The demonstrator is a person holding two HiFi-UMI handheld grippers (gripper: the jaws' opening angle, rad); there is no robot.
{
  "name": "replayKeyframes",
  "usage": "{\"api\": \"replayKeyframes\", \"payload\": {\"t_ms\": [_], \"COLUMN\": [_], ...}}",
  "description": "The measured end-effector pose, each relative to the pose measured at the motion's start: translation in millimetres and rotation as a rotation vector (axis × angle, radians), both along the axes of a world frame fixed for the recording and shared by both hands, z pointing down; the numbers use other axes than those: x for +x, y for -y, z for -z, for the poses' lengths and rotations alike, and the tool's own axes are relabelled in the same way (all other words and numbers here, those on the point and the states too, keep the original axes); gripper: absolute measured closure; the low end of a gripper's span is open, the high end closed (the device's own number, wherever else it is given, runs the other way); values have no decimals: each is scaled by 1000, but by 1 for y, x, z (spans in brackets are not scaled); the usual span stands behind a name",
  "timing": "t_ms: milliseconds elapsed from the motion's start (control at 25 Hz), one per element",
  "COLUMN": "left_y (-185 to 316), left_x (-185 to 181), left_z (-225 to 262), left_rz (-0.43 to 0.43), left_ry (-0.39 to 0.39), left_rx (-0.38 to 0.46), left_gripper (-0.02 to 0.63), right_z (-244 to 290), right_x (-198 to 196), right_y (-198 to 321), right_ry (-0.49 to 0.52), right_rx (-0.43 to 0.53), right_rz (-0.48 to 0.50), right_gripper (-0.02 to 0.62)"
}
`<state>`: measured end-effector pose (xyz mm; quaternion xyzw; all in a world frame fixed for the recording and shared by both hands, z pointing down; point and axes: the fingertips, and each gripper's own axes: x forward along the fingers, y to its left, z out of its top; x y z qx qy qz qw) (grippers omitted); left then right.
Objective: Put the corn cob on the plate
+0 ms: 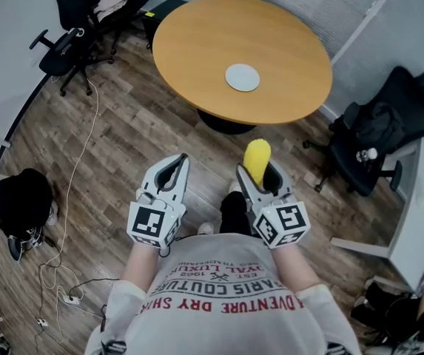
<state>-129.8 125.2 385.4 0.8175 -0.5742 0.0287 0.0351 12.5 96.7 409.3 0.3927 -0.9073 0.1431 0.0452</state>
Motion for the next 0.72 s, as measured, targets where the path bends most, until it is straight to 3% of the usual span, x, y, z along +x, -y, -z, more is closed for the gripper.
{"api": "replayKeyframes", "payload": {"t_ms": [240, 720], "left_y": [64, 224], "left_x": [6, 37], "left_z": [-5, 12], "left_rz": [19, 82], "left_ry": [14, 18], "left_rx": [2, 32], "left_gripper": [572, 572], "right_z": [-10, 7], "right_x": [-2, 20], "right_y": [68, 234], "right_ry": [24, -6], "right_rx": [-27, 49], "right_rz": [42, 115], "right_gripper": [330, 330]}}
